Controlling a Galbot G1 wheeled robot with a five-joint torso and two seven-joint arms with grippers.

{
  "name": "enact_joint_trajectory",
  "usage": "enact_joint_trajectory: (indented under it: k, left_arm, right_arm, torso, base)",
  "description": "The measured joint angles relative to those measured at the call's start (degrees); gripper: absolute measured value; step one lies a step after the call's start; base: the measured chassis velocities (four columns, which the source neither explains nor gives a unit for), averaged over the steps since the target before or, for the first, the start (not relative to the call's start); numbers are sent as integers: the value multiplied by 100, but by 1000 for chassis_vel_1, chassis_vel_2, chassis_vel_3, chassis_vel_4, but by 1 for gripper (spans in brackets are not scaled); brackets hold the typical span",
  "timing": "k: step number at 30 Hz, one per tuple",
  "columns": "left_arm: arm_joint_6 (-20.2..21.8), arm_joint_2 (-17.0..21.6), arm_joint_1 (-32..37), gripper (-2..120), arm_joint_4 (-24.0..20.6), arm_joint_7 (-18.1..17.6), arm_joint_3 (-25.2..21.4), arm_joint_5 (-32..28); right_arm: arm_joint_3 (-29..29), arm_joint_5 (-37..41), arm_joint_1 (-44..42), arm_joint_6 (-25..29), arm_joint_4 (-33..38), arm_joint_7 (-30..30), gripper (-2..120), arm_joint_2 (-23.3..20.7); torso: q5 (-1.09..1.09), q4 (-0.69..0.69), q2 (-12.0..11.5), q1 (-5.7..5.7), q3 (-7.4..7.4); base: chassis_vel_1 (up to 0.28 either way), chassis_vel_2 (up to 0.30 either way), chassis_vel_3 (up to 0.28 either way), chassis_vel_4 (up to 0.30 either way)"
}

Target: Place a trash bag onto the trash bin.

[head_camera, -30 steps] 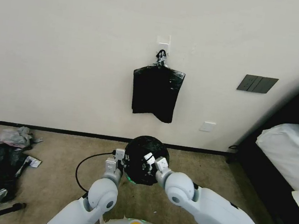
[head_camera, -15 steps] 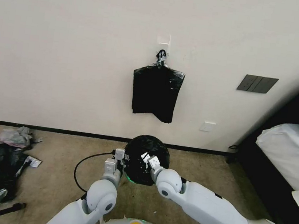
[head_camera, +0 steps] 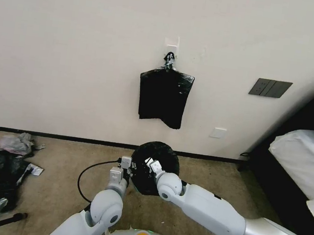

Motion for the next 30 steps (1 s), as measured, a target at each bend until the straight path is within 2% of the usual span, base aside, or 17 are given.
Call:
enact_joint_trajectory:
  k: [30]
  left_arm:
    - [31,107,167,1,-338,17,-34,-205]
  right_arm:
    - [76,-293,-167,10,-684,-77,0,400]
  torso:
    - [0,-1,0,0,-1]
  base:
    - [0,0,0,0]
